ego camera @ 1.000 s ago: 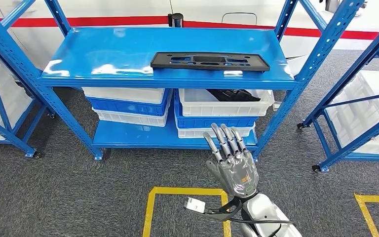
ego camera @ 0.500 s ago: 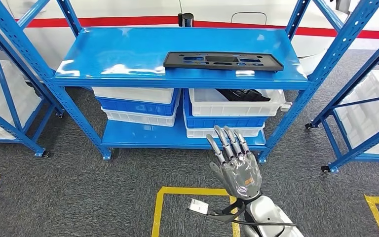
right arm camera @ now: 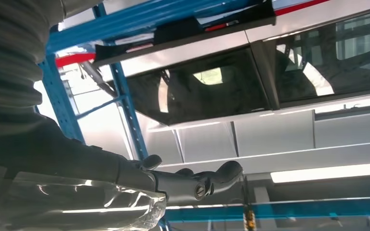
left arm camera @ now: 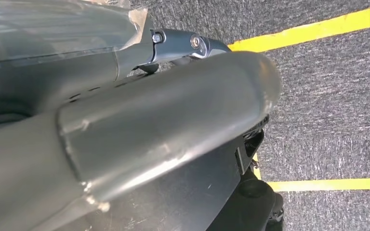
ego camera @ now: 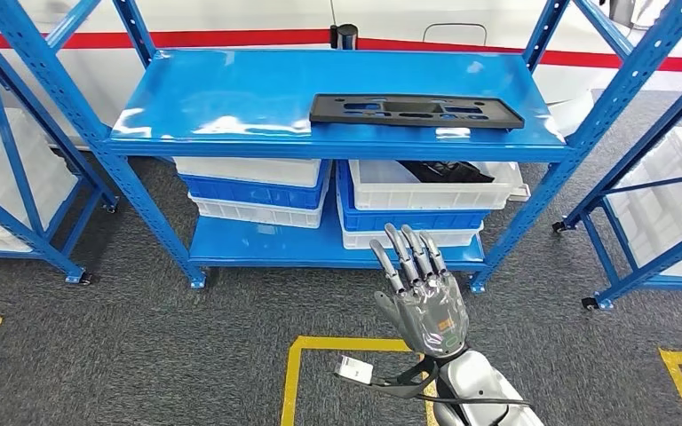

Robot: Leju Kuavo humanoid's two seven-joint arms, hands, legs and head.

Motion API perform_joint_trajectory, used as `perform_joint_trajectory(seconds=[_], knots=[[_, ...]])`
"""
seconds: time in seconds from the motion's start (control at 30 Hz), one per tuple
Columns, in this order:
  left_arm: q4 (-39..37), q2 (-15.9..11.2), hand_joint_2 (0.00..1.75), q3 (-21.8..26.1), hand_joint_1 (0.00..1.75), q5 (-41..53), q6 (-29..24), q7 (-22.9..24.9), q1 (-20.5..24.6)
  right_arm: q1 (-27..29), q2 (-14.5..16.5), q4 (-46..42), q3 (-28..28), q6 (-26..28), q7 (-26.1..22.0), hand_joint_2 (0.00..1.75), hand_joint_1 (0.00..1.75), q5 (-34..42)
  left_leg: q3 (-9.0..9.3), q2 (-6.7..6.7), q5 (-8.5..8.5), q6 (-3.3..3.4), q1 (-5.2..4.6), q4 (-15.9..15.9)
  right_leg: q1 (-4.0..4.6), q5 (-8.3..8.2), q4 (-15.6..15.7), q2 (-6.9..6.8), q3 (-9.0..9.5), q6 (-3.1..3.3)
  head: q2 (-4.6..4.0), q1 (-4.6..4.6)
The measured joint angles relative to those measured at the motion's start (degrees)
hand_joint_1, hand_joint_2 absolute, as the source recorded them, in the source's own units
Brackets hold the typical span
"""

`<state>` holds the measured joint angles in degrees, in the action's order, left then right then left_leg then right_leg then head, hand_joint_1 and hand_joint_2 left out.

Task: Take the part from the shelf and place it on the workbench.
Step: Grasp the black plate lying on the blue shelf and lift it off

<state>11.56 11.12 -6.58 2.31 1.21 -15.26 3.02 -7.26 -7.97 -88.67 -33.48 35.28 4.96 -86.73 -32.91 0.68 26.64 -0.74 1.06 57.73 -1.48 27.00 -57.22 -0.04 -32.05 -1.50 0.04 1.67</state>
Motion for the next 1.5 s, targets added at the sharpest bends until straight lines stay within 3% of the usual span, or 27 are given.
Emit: perform_joint_trajectory(seconds=[0.2,0.33,0.57,0.83,0.93,1.03,1.1,1.17,1.2,1.23,1.3,1.37,1.43,1.5], knots=[[0.00,0.24,0.00,0.00,0.00,-0.03,-0.01,-0.07,-0.01,-0.03,0.00,0.00,0.00,0.02,-0.08,1.75,0.00,0.03,-0.03,0.19,-0.09,1.14,-0.69,-0.02,-0.36,-0.48,1.02,-0.03,0.61,-0.54,0.00,-0.21],[0.00,0.25,0.00,0.00,0.00,-0.05,-0.01,-0.27,-0.01,-0.03,-0.03,0.00,-0.01,0.02,-0.09,0.00,0.00,0.07,-0.04,0.18,-0.02,1.62,-0.88,0.02,-0.44,-0.68,1.27,-0.03,0.70,-0.90,0.01,-0.21],[0.00,0.25,0.00,0.00,0.00,-0.69,0.44,-1.64,-0.09,-0.03,-0.07,0.00,0.01,0.02,-0.17,0.00,0.00,0.46,-0.03,0.17,-0.01,1.65,-0.90,0.04,-0.47,-0.72,1.27,-0.03,0.63,-1.72,0.01,-0.17],[0.00,-0.20,0.00,0.00,0.00,-1.28,2.12,-2.81,-0.13,-0.01,0.10,0.00,0.43,0.02,-0.24,0.00,0.00,0.70,-0.06,0.18,0.04,1.92,-1.03,0.14,-0.55,-0.82,1.30,-0.03,0.63,-1.94,0.00,-0.15],[0.00,-0.30,0.00,0.00,0.00,-1.33,2.43,-2.82,-0.11,-0.02,0.25,0.00,0.48,0.02,-0.26,0.00,0.00,0.70,-0.13,0.19,0.13,2.45,-1.38,0.21,-0.88,-0.90,1.41,-0.03,0.64,-2.34,0.00,-0.15],[0.00,-0.36,0.00,0.00,0.00,-1.52,2.76,-2.82,-0.07,-0.08,0.39,-0.02,0.58,0.02,-0.39,0.00,0.00,0.70,0.24,0.12,-0.16,3.55,-1.26,-0.52,-1.13,-0.46,0.92,-0.05,0.31,-2.91,0.00,-0.18],[0.00,-0.39,0.00,0.00,0.00,-1.62,3.03,-2.80,-0.03,-0.25,0.42,0.00,0.69,0.02,-0.55,0.00,0.00,0.76,0.64,-0.05,-0.53,4.19,-0.97,-1.12,-1.11,1.76,-3.65,-0.06,-1.92,-2.41,0.00,-0.43],[0.00,-0.47,0.00,-0.01,0.00,-1.65,3.34,-2.77,0.00,-0.38,0.42,0.10,0.74,0.02,-0.69,0.00,0.00,0.88,0.66,-0.15,-0.51,4.42,-1.11,-1.14,-0.81,4.86,-11.69,-0.02,-5.96,-1.69,0.01,-0.64],[0.00,-0.51,0.00,-0.01,0.00,-1.66,3.49,-2.75,0.00,-0.39,0.42,0.19,0.74,0.02,-0.73,0.00,0.00,0.95,0.67,-0.12,-0.46,4.46,-1.22,-1.13,-0.63,5.72,-14.71,-0.01,-7.59,-1.62,0.01,-0.68],[0.00,-0.55,0.00,-0.02,0.00,-1.66,3.64,-2.74,0.00,-0.39,0.39,0.28,0.74,0.02,-0.76,0.00,0.00,1.01,0.71,-0.04,-0.41,4.45,-1.32,-1.11,-0.45,5.73,-15.81,0.01,-8.28,-1.74,0.01,-0.69],[0.00,-0.56,0.00,-0.02,0.00,-1.70,3.85,-2.72,0.00,-0.48,0.36,0.40,0.75,0.02,-0.76,0.00,0.00,1.12,0.95,0.19,-0.23,4.25,-1.45,-1.06,-0.27,3.39,-11.53,0.01,-6.40,-2.25,0.00,-0.72],[0.00,-0.58,0.00,-0.02,0.00,-1.81,3.99,-2.68,0.03,-0.82,0.35,0.50,0.74,0.02,-0.80,0.00,0.00,1.24,1.17,0.36,0.17,3.73,-1.65,-0.90,-0.05,0.45,-3.69,0.02,-2.70,-2.18,0.00,-0.81],[0.00,-0.64,0.00,-0.02,0.00,-1.96,4.07,-2.65,0.05,-1.19,0.40,0.59,0.69,0.02,-0.85,0.00,0.00,1.36,1.18,0.43,0.55,3.20,-1.91,-0.71,0.29,-0.68,-0.05,0.06,-0.92,-1.22,0.00,-0.81],[0.01,-0.77,0.00,-0.02,0.00,-2.12,4.11,-2.64,0.09,-1.35,0.42,0.65,0.67,0.02,-0.89,0.00,0.00,1.46,1.17,0.45,0.83,2.81,-1.82,-0.61,0.31,-0.69,-0.01,0.08,-0.73,-0.21,0.00,-0.78]])
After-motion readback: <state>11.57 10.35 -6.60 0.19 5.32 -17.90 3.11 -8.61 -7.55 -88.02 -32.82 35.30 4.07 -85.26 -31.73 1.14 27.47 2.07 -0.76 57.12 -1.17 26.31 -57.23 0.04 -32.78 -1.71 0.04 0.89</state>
